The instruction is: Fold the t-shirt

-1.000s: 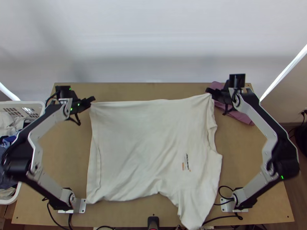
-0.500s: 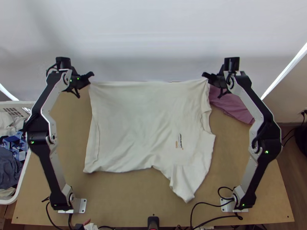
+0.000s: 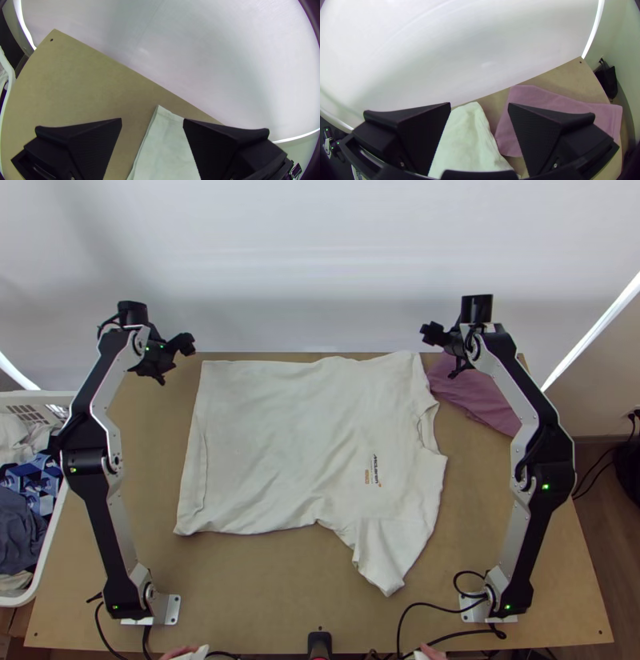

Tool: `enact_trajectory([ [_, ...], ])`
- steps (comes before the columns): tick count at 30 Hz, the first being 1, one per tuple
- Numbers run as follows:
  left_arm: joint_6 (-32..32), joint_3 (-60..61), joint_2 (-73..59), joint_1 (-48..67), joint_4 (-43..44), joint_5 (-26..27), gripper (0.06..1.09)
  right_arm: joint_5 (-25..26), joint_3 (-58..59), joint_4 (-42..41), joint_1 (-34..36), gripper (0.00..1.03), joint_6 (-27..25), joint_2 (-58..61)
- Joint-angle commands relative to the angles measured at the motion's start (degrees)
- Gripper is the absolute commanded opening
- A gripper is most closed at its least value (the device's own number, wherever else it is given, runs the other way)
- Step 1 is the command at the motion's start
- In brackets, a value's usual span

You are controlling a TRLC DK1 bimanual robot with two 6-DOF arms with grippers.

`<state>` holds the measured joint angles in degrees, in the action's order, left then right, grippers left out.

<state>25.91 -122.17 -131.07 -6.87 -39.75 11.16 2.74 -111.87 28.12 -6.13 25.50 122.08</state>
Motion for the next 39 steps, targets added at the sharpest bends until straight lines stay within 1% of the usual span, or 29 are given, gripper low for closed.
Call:
enact_trajectory([
  [1, -0.4, -1.7, 5.6, -0.6, 0.7, 0.0, 1.04, 0.9, -1.7, -1.6, -1.0, 0.95, -0.4, -6.0],
  [3, -1.0, -1.6, 8.2, -0.6, -0.1, 0.0, 1.04, 1.3, -1.8, -1.0, -1.2, 0.95, -0.5, -8.8],
  [4, -1.2, -1.5, 9.4, -0.6, -1.2, 0.1, 1.04, 2.4, -1.3, -0.4, -1.3, 0.95, -0.6, -10.6],
  [6, -2.9, -1.0, 12.4, -0.3, -4.4, 0.1, 1.04, 5.4, -0.5, 3.4, -1.9, 0.95, -0.3, -15.0],
  [7, -3.7, -0.3, 14.2, -0.2, -5.8, 0.0, 1.04, 5.4, -0.3, 6.7, -1.9, 0.95, 0.8, -17.1],
  [9, -4.9, 2.6, 18.7, 0.0, -7.3, 0.2, 1.04, 4.8, 0.1, 14.8, -2.0, 0.95, 4.6, -21.4],
  [12, -8.1, 9.8, 26.7, 0.4, -7.1, 0.4, 1.03, 4.2, 3.5, 23.5, -2.2, 0.94, 6.0, -28.7],
  [14, -9.8, 15.1, 31.8, 0.5, -6.9, 1.5, 1.03, 3.4, 9.1, 25.1, -2.5, 0.94, 5.9, -34.7],
  [15, -9.9, 17.2, 34.0, 0.5, -7.0, 2.0, 1.03, 1.5, 13.1, 25.5, -2.5, 0.91, 6.0, -38.1],
  [16, -9.9, 19.2, 35.8, 0.4, -7.5, 3.3, 1.03, -1.6, 17.4, 25.5, -2.5, 0.91, 6.6, -41.3],
  [17, -9.9, 21.5, 38.0, 0.3, -8.0, 4.1, 1.03, -3.8, 21.2, 25.9, -2.1, 0.91, 8.2, -44.7],
  [18, -10.0, 24.0, 40.4, 0.3, -8.0, 4.1, 1.03, -4.9, 24.5, 27.2, -2.0, 0.91, 9.7, -47.5],
  [20, -10.6, 29.3, 45.5, 0.3, -8.1, 4.8, 1.03, -7.8, 31.3, 30.3, -2.2, 0.91, 10.4, -52.3],
  [21, -10.6, 31.5, 47.8, 0.4, -8.1, 4.8, 1.03, -9.6, 34.5, 32.6, -2.2, 0.91, 12.4, -54.2],
  [22, -10.5, 33.6, 50.0, 0.5, -8.1, 5.1, 1.03, -12.5, 38.0, 34.2, -2.3, 0.91, 14.6, -56.1],
  [23, -10.6, 35.9, 52.5, 0.5, -8.2, 5.5, 1.03, -15.0, 42.2, 35.5, -1.7, 0.92, 15.6, -58.2],
  [25, -10.6, 39.4, 55.9, 0.8, -8.2, 5.6, 1.03, -16.9, 48.2, 37.3, -1.1, 0.92, 16.3, -61.3],
  [29, -10.6, 42.7, 59.8, 0.8, -8.6, 5.6, 1.03, -19.0, 58.5, 40.5, -1.3, 0.91, 16.2, -65.0],
  [33, -10.4, 43.2, 60.8, 0.9, -9.6, 5.6, 1.03, -19.3, 66.9, 41.1, -1.8, 0.91, 16.3, -65.1],
  [34, -10.3, 43.4, 60.9, 0.9, -9.6, 5.6, 1.03, -19.5, 68.5, 41.1, -2.1, 0.88, 16.2, -64.9],
  [36, -9.8, 43.7, 61.1, 1.0, -9.6, 5.6, 1.03, -19.9, 70.8, 38.9, -3.4, 0.84, 16.4, -65.4],
  [39, -9.5, 43.9, 61.5, 1.0, -9.8, 5.6, 1.03, -20.1, 72.1, 36.2, -4.4, 0.84, 16.4, -64.0],
])
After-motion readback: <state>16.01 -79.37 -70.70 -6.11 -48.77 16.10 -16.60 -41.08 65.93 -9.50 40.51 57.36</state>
